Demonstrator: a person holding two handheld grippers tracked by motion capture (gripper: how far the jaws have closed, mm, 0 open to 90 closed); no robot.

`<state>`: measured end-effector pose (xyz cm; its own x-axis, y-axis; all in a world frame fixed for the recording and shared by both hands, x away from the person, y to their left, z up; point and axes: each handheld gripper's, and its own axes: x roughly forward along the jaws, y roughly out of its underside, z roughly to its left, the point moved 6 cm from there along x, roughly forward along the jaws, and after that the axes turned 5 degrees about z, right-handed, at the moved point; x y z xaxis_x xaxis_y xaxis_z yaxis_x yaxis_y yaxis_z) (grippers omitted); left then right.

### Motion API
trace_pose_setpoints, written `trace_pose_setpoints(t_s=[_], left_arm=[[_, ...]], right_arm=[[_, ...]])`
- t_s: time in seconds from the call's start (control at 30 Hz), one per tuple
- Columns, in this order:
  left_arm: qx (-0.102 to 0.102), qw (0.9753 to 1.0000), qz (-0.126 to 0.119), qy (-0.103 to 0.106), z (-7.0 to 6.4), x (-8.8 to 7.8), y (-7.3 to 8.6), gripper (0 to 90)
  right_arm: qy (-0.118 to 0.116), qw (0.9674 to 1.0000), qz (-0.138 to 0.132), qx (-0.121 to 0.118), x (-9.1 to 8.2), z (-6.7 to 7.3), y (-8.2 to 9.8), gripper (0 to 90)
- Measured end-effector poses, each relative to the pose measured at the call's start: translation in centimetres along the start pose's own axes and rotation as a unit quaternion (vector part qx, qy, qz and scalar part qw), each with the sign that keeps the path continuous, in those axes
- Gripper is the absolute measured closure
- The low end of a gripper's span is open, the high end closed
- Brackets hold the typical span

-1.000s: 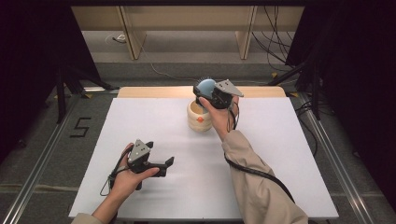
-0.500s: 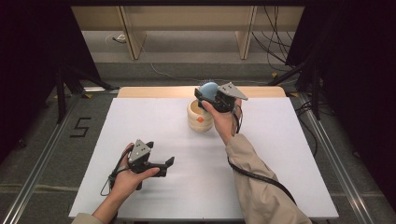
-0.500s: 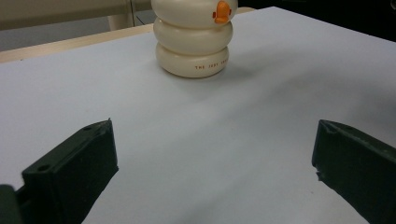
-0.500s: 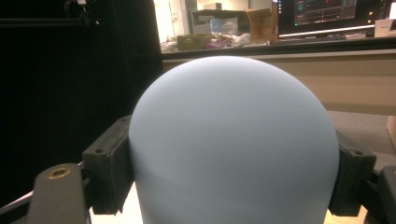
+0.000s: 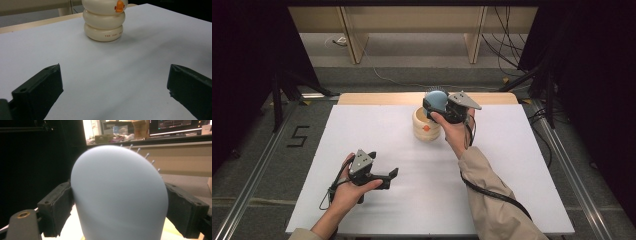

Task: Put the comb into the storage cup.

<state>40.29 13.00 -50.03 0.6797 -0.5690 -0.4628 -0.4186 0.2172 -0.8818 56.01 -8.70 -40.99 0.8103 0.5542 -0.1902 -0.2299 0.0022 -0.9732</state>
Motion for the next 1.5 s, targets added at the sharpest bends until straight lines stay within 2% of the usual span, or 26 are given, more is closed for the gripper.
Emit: trace_pose_setpoints(t_s=[0.2,0.5,0.77,1.03,1.27,1.5], left_arm=[[0.0,1.0,0.0,-0.001,0.1,0.0,0.0,0.0],[0.0,1.0,0.0,-0.001,0.0,0.0,0.0,0.0],[-0.001,1.0,0.0,-0.005,0.2,0.1,0.0,0.0],[0.001,1.0,0.0,-0.005,0.2,0.1,0.1,0.0],[0.0,1.0,-0.003,-0.008,0.4,0.0,0.0,0.0],[0.001,0.9999,-0.005,-0.01,0.6,0.0,-0.1,0.0]], right_arm=[[0.002,0.9999,0.011,-0.002,0.0,-0.3,0.1,9.2],[-0.014,0.9994,0.032,-0.006,-1.0,-0.4,0.2,3.2],[-0.032,0.9979,0.056,-0.009,-2.1,-0.6,1.0,2.5],[-0.034,0.9964,0.076,-0.014,-3.1,-1.2,2.0,3.1],[-0.034,0.9958,0.082,-0.02,-4.5,-1.8,2.3,3.8],[-0.034,0.9955,0.087,-0.013,-5.5,-2.7,2.9,4.1]])
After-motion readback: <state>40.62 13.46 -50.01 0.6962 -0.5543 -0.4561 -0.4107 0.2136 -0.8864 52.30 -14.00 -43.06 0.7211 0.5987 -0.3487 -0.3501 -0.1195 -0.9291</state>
